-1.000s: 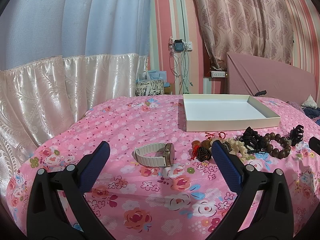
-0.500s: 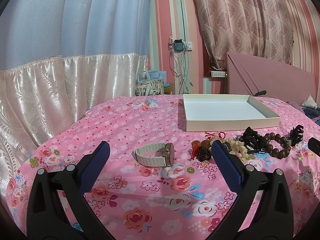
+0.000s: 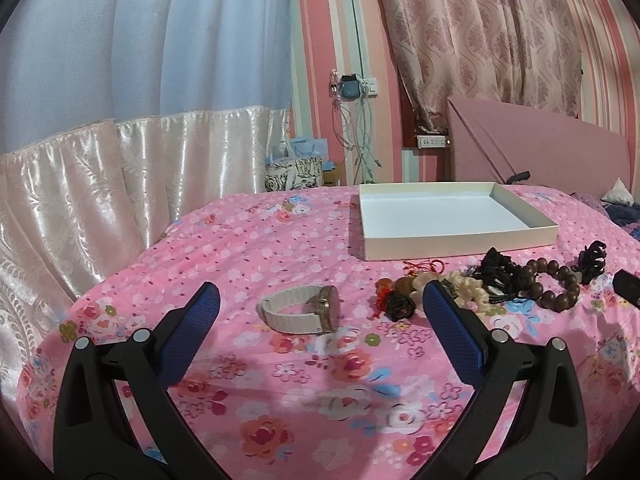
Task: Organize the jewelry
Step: 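Grasp the cream scrunchie with the left tool while the right tool grasps the wooden bead bracelet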
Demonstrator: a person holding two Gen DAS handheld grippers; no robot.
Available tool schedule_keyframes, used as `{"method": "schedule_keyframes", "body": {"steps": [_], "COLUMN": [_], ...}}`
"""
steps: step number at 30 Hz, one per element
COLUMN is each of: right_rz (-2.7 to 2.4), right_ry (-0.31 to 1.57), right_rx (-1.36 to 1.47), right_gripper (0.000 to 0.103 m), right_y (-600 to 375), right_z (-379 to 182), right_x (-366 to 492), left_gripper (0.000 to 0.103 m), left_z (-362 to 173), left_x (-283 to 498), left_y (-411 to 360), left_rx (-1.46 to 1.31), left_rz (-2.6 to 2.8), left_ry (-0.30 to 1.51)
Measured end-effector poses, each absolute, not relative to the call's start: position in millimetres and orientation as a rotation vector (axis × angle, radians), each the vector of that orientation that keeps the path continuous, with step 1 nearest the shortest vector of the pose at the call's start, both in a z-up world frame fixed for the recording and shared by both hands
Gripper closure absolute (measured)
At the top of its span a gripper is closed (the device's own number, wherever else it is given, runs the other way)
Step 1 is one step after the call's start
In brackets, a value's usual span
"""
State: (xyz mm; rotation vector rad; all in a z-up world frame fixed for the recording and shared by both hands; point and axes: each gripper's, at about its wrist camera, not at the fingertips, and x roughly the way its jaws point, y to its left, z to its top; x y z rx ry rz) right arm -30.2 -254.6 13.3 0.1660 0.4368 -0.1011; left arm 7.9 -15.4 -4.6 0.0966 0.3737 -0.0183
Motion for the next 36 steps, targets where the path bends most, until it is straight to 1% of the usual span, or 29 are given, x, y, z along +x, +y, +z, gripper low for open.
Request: {"method": "schedule_keyframes", "body": {"steps": [6, 8, 12, 14, 15, 17, 20, 22, 24, 26, 27, 34, 35, 36], "right_rz": [-0.151, -0.149, -0.138, -0.14, -0.142, -0.143, -0.143, -0.143, -0.14, -0.137, -0.132, -0.087, -0.083, -0.077], "right_ry": [0.497, 0.514, 0.556, 0.565, 0.566, 0.57, 0.569, 0.572, 0.581, 0.593, 0.597, 0.655, 0.668, 0.689], "right_rx": [0.195, 0.198, 0.199, 0.204, 0.207, 0.211, 0.212, 0.215, 0.218, 0.218, 0.219, 0.263, 0.269, 0.277], "right_gripper": [0.002, 0.002, 0.002, 0.002, 0.002, 0.002, 0.002, 0.002, 0.002, 0.002, 0.002, 0.002, 0.003, 0.011], "right_y": [-283.0, -288.5, -296.3, -298.0, -299.4, -301.0, -301.5, -302.1, -303.2, -303.7, -303.6, -301.7, -300.6, -299.6], "right_z": [9.2, 8.1, 6.0, 6.4, 6.4, 6.0, 5.9, 5.4, 4.4, 2.9, 2.0, -2.5, -3.8, -6.1], "right_x": [-19.3, -16.6, -8.0, -4.8, -4.9, -3.7, -3.7, -3.3, -1.3, 0.8, 1.8, 18.0, 22.2, 27.8], "left_gripper": [0.004, 0.012, 0.02, 0.034, 0.036, 0.049, 0.06, 0.064, 0.072, 0.094, 0.098, 0.099, 0.099, 0.099], "left_z": [-6.9, -8.7, -16.8, -21.6, -24.5, -32.9, -45.3, -50.3, -54.0, -57.2, -58.1, -33.9, -28.2, -24.8], "left_x": [27.9, 34.0, 50.6, 60.0, 64.8, 76.6, 89.1, 94.1, 98.0, 102.2, 103.8, 85.8, 82.7, 80.3], "left_y": [-39.9, -53.8, -78.2, -83.0, -85.3, -89.8, -93.4, -95.8, -98.5, -98.7, -97.6, -84.4, -80.3, -77.9], "left_rx": [0.067, 0.09, 0.119, 0.103, 0.097, 0.095, 0.091, 0.093, 0.1, 0.089, 0.072, 0.045, 0.046, 0.05], "left_rz": [-0.093, -0.109, -0.14, -0.16, -0.163, -0.173, -0.188, -0.198, -0.206, -0.228, -0.242, -0.258, -0.257, -0.255], "left_ry": [0.491, 0.518, 0.588, 0.634, 0.654, 0.714, 0.785, 0.812, 0.827, 0.847, 0.852, 0.732, 0.719, 0.706]}}
